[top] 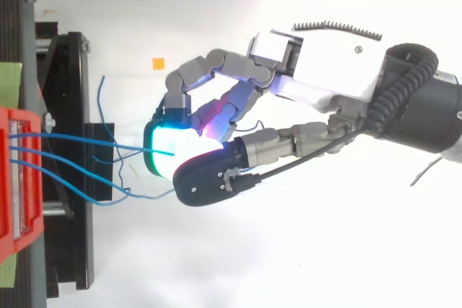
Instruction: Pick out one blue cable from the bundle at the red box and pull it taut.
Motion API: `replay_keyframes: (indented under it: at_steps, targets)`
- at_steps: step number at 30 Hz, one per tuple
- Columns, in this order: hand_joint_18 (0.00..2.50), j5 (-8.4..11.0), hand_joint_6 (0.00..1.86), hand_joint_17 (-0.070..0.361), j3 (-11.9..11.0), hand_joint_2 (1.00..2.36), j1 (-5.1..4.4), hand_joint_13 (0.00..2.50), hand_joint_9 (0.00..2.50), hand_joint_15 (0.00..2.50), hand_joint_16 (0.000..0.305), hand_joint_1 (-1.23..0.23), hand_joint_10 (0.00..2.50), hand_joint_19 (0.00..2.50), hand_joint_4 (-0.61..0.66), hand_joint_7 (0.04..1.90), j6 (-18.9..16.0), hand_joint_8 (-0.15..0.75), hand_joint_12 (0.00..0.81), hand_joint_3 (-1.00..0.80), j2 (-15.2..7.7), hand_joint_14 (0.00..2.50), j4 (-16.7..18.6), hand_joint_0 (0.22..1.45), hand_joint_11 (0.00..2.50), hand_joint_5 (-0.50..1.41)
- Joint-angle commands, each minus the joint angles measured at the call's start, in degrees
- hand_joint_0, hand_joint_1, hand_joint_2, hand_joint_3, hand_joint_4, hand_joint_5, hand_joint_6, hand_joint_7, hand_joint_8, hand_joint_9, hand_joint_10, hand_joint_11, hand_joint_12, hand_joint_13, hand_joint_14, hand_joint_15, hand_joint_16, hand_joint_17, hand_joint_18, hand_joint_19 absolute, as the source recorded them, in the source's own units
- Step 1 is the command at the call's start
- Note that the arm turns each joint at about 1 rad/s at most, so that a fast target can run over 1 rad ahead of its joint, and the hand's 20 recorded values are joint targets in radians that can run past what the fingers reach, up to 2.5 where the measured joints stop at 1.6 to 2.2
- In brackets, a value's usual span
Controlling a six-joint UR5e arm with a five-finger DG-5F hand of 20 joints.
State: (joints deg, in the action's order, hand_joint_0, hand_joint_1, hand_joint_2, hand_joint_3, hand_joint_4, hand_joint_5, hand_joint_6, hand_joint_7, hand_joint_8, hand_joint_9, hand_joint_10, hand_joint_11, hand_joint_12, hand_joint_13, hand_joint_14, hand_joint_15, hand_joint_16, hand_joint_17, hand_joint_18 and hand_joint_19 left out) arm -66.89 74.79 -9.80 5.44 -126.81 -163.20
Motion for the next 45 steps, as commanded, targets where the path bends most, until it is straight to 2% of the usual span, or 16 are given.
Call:
replay_keyframes:
  at_steps: [1, 8, 11, 12, 14, 16, 17, 19, 23, 24, 26, 29, 35, 37, 41, 45]
  targets:
    - [0.71, -0.35, 0.90, 0.083, 0.00, 1.02, 0.04, 0.83, 1.16, 0.29, 0.037, -0.73, 0.03, 0.48, -0.12, 1.06, 0.18, 0.280, 0.297, -0.33, -0.01, 0.01, -0.01, 0.71, 0.93, -0.22]
    - [0.71, -0.17, 0.90, 0.085, 0.00, 1.02, -0.05, 0.82, 1.15, 0.28, 0.038, -0.73, 0.03, 0.49, -0.12, 1.06, 1.06, 0.280, 0.299, -0.33, -0.01, 0.01, -0.28, 0.70, 0.93, -0.22]
    - [0.71, -0.79, 0.90, 0.085, 0.00, 1.02, -0.05, 0.82, 1.15, 0.29, 0.038, -0.73, 0.03, 0.49, -0.11, 1.07, 2.64, 0.284, 0.299, -0.33, 0.08, 0.01, -3.62, 0.70, 0.92, -0.22]
    - [0.71, -0.96, 0.90, 0.085, 0.00, 1.02, -0.05, 0.82, 1.15, 0.29, 0.038, -0.73, 0.03, 0.49, -0.11, 1.07, 2.82, 0.282, 0.299, -0.33, 0.25, 0.01, -6.69, 0.70, 0.92, -0.22]
    - [0.71, -0.70, 0.90, 0.085, 0.00, 1.02, -0.05, 0.82, 1.15, 0.28, 0.038, -0.73, 0.03, 0.49, -0.11, 1.07, 2.82, 0.282, 0.301, -0.32, 0.25, 0.01, -8.63, 0.70, 0.92, -0.22]
    - [0.71, -0.96, 0.90, 0.086, 0.00, 1.02, 0.04, 0.82, 1.15, 0.28, 0.038, -0.73, 0.03, 0.49, -0.11, 1.07, 2.20, 0.282, 0.302, -0.32, 0.52, 0.01, -12.14, 0.70, 0.92, -0.22]
    - [0.71, -0.96, 0.90, 0.086, 0.09, 1.02, -0.05, 0.82, 1.15, 0.29, 0.038, -0.73, 0.03, 0.49, -0.12, 1.07, 1.94, 0.282, 0.303, -0.32, 0.78, 0.01, -12.76, 0.70, 0.92, -0.22]
    - [0.71, -0.79, 0.90, 0.086, 1.76, 1.02, -0.13, 0.82, 1.15, 0.29, 0.038, -0.73, 0.03, 0.49, -0.11, 1.06, 1.50, 0.283, 0.303, -0.32, 2.36, 0.01, -13.46, 0.70, 0.92, -0.22]
    - [0.72, 2.20, 0.90, 0.088, 7.30, 1.02, -0.75, 0.82, 1.15, 0.28, 0.039, -0.73, 0.03, 0.50, -0.12, 1.07, 1.50, 0.281, 0.302, -0.32, 6.49, 0.01, -9.95, 0.70, 0.92, -0.22]
    - [0.71, 3.69, 0.90, 0.088, 9.67, 1.02, -1.01, 0.82, 1.15, 0.28, 0.039, -0.73, 0.03, 0.49, -0.12, 1.07, 1.67, 0.282, 0.303, -0.32, 8.34, 0.01, -7.57, 0.70, 0.92, -0.22]
    - [0.71, 5.01, 0.90, 0.088, 12.48, 1.02, -1.19, 0.82, 1.14, 0.29, 0.039, -0.73, 0.03, 0.50, -0.12, 1.08, 1.67, 0.282, 0.304, -0.32, 10.01, 0.01, -4.32, 0.70, 0.92, -0.22]
    - [0.71, 5.89, 0.90, 0.088, 14.94, 1.02, -1.80, 0.81, 1.14, 0.29, 0.039, -0.73, 0.03, 0.50, -0.12, 1.08, 1.41, 0.280, 0.303, -0.32, 11.41, 0.01, -2.21, 0.70, 0.92, -0.22]
    - [0.72, 6.24, 0.89, 0.088, 15.03, 1.02, -2.33, 0.82, 1.15, 0.28, 0.039, -0.73, 0.03, 0.50, -0.12, 1.07, 1.59, 0.281, 0.303, -0.32, 11.41, 0.01, -1.77, 0.70, 0.91, -0.22]
    - [0.72, 6.24, 0.89, 0.089, 15.03, 1.02, -2.42, 0.82, 1.15, 0.28, 0.040, -0.73, 0.03, 0.50, -0.12, 1.08, 1.85, 0.281, 0.301, -0.32, 11.41, 0.01, -0.37, 0.70, 0.92, -0.22]
    - [0.72, 6.51, 0.89, 0.092, 15.03, 1.02, -2.51, 0.81, 1.15, 0.29, 0.041, -0.73, 0.03, 0.50, -0.13, 1.07, 3.61, 0.276, 0.298, -0.32, 11.33, 0.01, 5.08, 0.70, 0.90, -0.22]
    - [0.71, 6.51, 0.89, 0.093, 15.03, 1.02, -2.77, 0.81, 1.15, 0.29, 0.041, -0.73, 0.03, 0.50, -0.13, 1.06, 5.81, 0.276, 0.293, -0.31, 11.41, 0.01, 5.35, 0.70, 0.91, -0.22]
